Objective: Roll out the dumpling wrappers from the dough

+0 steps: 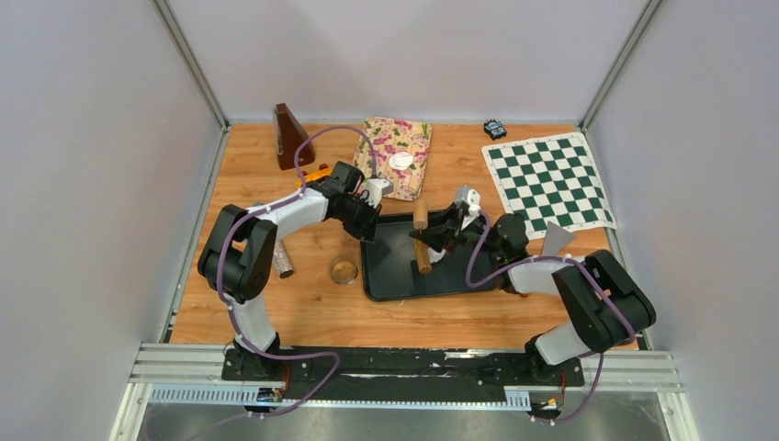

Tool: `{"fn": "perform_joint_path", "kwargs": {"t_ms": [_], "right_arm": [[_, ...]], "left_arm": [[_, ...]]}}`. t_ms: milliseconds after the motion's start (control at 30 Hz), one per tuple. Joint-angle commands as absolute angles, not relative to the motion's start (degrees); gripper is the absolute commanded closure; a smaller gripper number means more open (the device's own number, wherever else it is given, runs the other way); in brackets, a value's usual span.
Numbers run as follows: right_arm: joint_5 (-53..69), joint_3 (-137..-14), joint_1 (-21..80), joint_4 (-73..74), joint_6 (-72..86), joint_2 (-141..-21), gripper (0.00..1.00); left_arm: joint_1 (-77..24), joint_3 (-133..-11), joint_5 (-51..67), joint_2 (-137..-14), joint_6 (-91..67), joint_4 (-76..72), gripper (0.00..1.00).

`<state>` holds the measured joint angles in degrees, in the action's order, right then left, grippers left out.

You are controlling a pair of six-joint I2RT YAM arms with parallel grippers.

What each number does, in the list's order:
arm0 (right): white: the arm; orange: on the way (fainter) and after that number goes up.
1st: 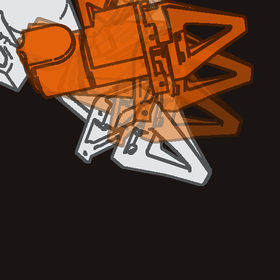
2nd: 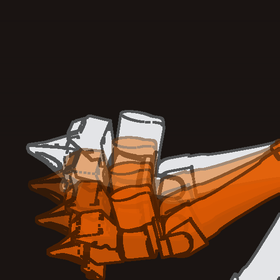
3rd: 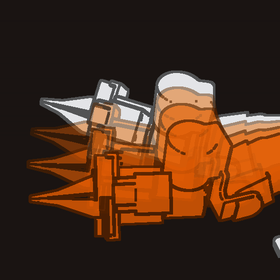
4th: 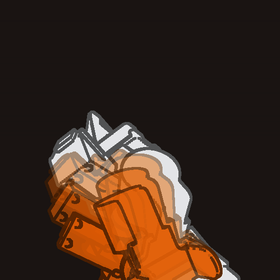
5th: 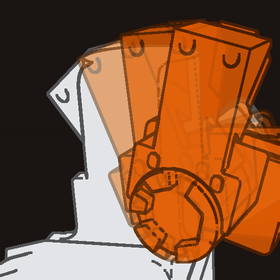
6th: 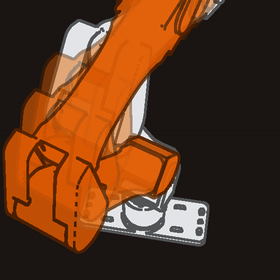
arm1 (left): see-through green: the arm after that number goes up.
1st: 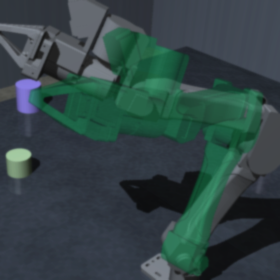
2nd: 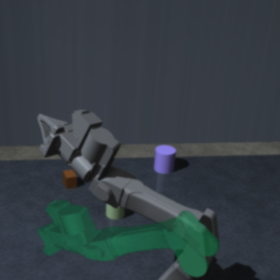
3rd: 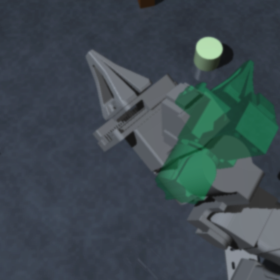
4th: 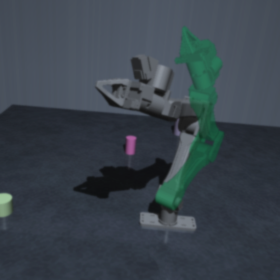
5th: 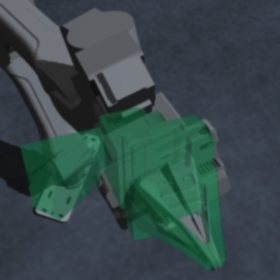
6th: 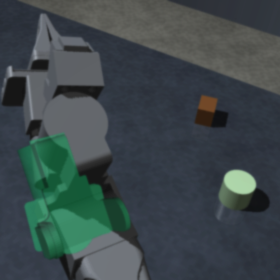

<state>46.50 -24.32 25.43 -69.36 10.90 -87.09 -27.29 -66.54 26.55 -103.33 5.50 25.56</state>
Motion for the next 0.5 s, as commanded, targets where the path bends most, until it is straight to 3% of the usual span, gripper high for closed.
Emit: {"fn": "perform_joint_path", "kwargs": {"t_ms": [0, 333, 467], "right_arm": [[42.5, -26.4, 25.1, -66.1, 6.6, -82.8, 1.00], [17.3, -27.7, 25.1, -66.0, -6.5, -89.8, 1.00], [15.4, -27.4, 25.5, -65.1, -7.8, -90.2, 1.00]], "left_arm": [[-27.6, -69.0, 26.9, -103.2, 6.5, 25.3, 0.91], [-27.6, -69.0, 27.0, -103.5, 6.6, 25.4, 0.94], [-27.6, -68.9, 26.9, -103.4, 6.7, 25.4, 0.95]]}}
